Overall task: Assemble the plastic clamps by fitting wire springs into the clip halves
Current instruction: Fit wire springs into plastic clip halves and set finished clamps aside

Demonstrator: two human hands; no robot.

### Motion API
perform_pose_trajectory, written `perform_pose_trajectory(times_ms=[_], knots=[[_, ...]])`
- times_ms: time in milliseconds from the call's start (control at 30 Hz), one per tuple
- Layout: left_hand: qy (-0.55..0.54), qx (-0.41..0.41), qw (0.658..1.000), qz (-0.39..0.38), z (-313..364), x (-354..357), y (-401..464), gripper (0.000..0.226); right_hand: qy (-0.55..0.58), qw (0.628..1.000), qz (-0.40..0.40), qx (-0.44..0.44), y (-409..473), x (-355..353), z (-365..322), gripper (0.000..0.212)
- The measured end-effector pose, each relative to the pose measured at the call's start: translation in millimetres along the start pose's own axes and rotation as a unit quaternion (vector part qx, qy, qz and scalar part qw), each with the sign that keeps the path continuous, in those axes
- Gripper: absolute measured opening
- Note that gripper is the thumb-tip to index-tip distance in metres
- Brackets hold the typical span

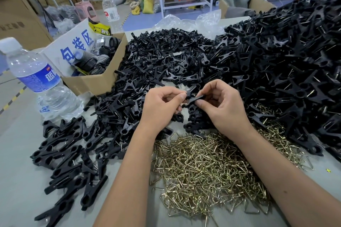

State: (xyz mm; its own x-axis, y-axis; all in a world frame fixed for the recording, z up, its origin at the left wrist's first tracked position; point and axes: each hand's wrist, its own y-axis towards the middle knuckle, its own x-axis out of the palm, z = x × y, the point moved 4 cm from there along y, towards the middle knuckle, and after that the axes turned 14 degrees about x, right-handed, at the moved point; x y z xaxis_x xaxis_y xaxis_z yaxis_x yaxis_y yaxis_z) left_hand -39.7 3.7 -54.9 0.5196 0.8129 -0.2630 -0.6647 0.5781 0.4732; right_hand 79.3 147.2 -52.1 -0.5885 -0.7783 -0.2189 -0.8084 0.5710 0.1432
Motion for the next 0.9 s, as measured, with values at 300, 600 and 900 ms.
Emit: perform_pose_trajectory(times_ms=[300,600,900], knots=[[0.010,-0.004,1.000,-0.013,3.4,1.5,-0.2,0.008,0.001,1.000,-0.001,0.005,-0.4,0.3,-0.6,0.025],[0.033,0.017,0.997,-0.065,6.7,1.0,-3.3,0.034,0.004,0.999,0.031,0.011,-0.2,-2.6,2.5,0.026],[0.068,0.022,0.997,-0.026,7.3,-4.6,-3.9,0.017,-0.008,1.000,0.029,-0.007,1.1,-1.6,6.5,0.019]])
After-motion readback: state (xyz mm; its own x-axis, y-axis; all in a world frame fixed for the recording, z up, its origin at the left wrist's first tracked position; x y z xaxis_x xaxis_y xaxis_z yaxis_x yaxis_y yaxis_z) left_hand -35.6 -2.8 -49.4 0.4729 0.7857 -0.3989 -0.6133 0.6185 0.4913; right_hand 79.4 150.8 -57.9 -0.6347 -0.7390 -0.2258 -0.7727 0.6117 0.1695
